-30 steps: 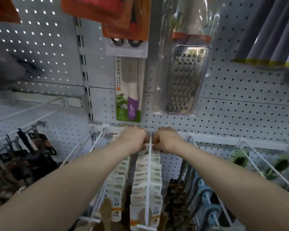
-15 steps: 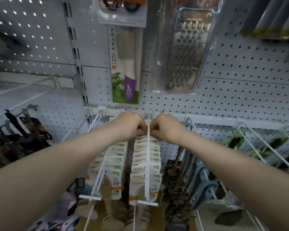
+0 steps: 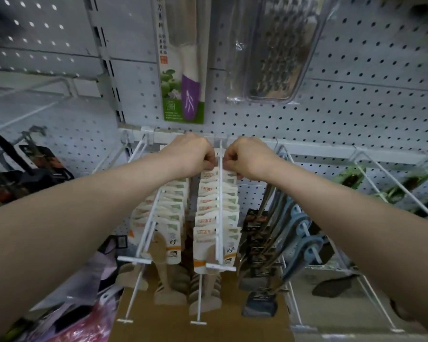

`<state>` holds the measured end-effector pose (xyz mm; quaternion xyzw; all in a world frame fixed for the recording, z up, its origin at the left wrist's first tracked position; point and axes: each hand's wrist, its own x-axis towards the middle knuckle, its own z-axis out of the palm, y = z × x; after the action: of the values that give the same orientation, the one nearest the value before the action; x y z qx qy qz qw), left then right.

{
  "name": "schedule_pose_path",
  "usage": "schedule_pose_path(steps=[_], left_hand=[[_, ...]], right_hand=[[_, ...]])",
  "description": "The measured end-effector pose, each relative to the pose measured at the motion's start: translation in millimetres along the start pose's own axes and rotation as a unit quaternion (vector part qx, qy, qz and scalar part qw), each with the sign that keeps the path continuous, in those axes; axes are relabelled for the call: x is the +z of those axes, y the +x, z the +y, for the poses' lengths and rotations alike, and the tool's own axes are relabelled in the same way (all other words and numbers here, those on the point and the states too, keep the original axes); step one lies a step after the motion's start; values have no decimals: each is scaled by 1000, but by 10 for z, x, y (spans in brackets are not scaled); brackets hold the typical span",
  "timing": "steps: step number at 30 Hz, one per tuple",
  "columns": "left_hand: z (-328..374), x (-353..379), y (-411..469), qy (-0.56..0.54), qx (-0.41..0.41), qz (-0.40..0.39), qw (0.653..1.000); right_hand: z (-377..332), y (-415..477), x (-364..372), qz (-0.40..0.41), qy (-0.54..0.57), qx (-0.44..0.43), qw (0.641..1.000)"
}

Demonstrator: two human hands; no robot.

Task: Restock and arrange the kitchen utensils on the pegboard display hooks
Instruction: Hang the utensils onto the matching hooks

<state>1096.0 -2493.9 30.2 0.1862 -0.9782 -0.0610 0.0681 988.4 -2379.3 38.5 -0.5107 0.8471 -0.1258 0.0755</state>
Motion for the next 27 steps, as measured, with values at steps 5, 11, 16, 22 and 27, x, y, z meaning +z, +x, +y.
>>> schedule_pose_path(steps=[5, 11, 16, 22, 27], left_hand=[[31, -2, 22, 19, -17, 20, 999], [75, -147, -70, -33, -11, -6, 999], [129, -106, -139, -1, 7, -62, 998], [131, -86, -112, 19, -1, -10, 1000], [94, -212, -204, -52, 2, -44, 998]], right_hand=[[21, 51, 43, 38, -40, -13, 998], [24, -127, -59, 20, -18, -22, 999], [11, -191, -24, -17, -32, -27, 999], [4, -119, 42, 23, -41, -18, 999], [13, -260, -105, -7, -15, -23, 1000]])
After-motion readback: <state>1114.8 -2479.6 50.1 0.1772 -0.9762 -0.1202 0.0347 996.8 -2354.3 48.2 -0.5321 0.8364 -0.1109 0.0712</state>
